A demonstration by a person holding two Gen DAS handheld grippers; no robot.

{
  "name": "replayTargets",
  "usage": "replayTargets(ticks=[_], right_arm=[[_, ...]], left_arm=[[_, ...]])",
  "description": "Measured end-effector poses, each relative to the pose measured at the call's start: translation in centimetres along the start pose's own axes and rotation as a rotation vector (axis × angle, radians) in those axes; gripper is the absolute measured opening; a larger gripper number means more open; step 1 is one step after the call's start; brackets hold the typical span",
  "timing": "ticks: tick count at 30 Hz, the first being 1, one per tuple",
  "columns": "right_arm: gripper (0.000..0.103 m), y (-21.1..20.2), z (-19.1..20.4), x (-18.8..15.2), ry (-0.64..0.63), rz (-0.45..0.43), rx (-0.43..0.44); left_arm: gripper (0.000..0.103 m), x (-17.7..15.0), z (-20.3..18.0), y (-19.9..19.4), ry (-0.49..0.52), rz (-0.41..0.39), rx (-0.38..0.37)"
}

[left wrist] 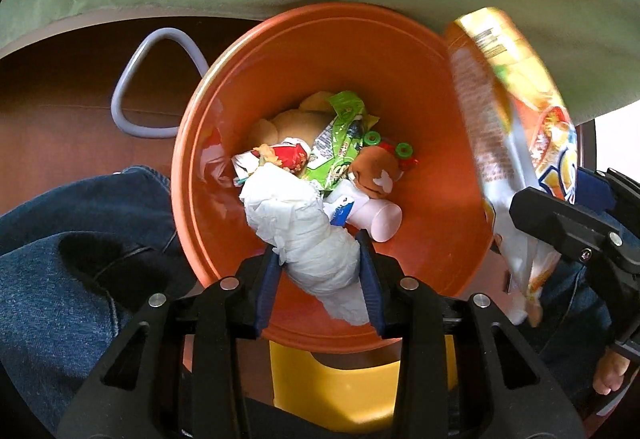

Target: Collect trash

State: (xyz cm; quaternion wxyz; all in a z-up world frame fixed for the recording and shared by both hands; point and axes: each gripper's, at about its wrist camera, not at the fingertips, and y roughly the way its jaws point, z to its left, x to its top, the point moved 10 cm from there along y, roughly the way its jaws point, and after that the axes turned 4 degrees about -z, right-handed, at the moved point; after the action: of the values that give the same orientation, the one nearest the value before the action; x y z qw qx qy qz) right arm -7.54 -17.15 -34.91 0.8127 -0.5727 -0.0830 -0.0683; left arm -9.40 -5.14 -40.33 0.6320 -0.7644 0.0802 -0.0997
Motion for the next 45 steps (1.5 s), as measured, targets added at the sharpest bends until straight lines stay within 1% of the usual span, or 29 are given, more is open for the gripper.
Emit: replayTargets(ticks=[1, 2, 3, 4, 5, 11, 16, 20, 23, 25, 27, 28, 30, 32, 33, 35, 37, 39, 41, 43, 45], right_arm=[[0.05, 0.0, 0.0, 0.1, 0.004, -0.006, 0.002], [0.068, -0.1, 0.1, 0.2, 0.009, -0.011, 0.007], [0.076, -0.2, 0.0, 0.3, 0.016, -0.02, 0.011], [0.076, -0.4, 0.1, 0.4, 0.019, -0.03, 0.016], [0.076, -0.7, 0.1, 0.6, 0.019, -0.039, 0.018], [0.076, -1.9, -0.6, 1.0, 0.06, -0.074, 0.021], [0.076, -3.9, -0.7, 1.6, 0.073, -0.126, 0.021], [0.076, -5.7, -0.7, 2.5, 0.064, -0.176, 0.018], [0.077, -8.4, -0.2, 4.1, 0.038, -0.252, 0.001], [0.078, -11.0, 0.5, 5.6, 0.013, -0.327, -0.008], [0.08, -13.4, 1.1, 7.0, -0.011, -0.398, -0.019], [0.08, -15.3, 1.6, 7.9, -0.031, -0.45, -0.027], [0.083, -17.8, 2.5, 9.2, -0.059, -0.522, -0.043], [0.086, -21.0, 3.4, 10.7, -0.096, -0.61, -0.064], [0.086, -22.0, 3.8, 11.1, -0.11, -0.638, -0.072], [0.089, -24.5, 4.7, 12.0, -0.148, -0.711, -0.1], [0.09, -26.7, 5.5, 12.7, -0.171, -0.776, -0.118], [0.091, -28.1, 6.1, 13.2, -0.183, -0.812, -0.115], [0.092, -29.5, 6.5, 13.7, -0.198, -0.85, -0.12], [0.093, -30.9, 6.9, 14.1, -0.207, -0.893, -0.131], [0.093, -31.8, 7.1, 14.4, -0.207, -0.917, -0.124]], left_arm=[[0.041, 0.0, 0.1, 0.1, -0.002, -0.002, 0.004], [0.051, 0.0, 0.1, 0.0, -0.004, 0.001, 0.007], [0.057, 0.0, 0.2, 0.0, -0.005, 0.003, 0.012], [0.067, 0.1, 0.3, -0.1, -0.005, -0.001, 0.016], [0.069, 0.1, 0.4, -0.3, -0.004, -0.01, 0.022], [0.071, 0.5, 0.6, -1.6, -0.003, -0.047, 0.039], [0.071, 0.8, 0.9, -2.9, -0.011, -0.082, 0.047], [0.071, 1.8, 0.8, -5.6, 0.002, -0.152, 0.066], [0.071, 3.6, 0.2, -9.4, 0.019, -0.258, 0.083], [0.071, 4.7, -0.1, -12.0, 0.032, -0.326, 0.098], [0.075, 6.1, -0.6, -15.2, 0.045, -0.406, 0.112], [0.077, 6.7, -0.8, -16.7, 0.049, -0.444, 0.117], [0.078, 8.1, -1.1, -20.2, 0.06, -0.537, 0.137], [0.082, 9.4, -1.4, -23.7, 0.064, -0.625, 0.155], [0.082, 10.1, -1.6, -25.6, 0.064, -0.67, 0.158], [0.087, 10.9, -1.7, -27.9, 0.062, -0.724, 0.164], [0.088, 11.8, -1.5, -30.8, 0.042, -0.8, 0.172], [0.091, 12.3, -1.4, -32.9, 0.025, -0.851, 0.172], [0.091, 12.8, -1.2, -34.8, 0.006, -0.896, 0.16], [0.091, 13.1, -1.0, -36.0, -0.012, -0.923, 0.151], [0.091, 13.4, -0.9, -37.2, -0.023, -0.955, 0.145]])
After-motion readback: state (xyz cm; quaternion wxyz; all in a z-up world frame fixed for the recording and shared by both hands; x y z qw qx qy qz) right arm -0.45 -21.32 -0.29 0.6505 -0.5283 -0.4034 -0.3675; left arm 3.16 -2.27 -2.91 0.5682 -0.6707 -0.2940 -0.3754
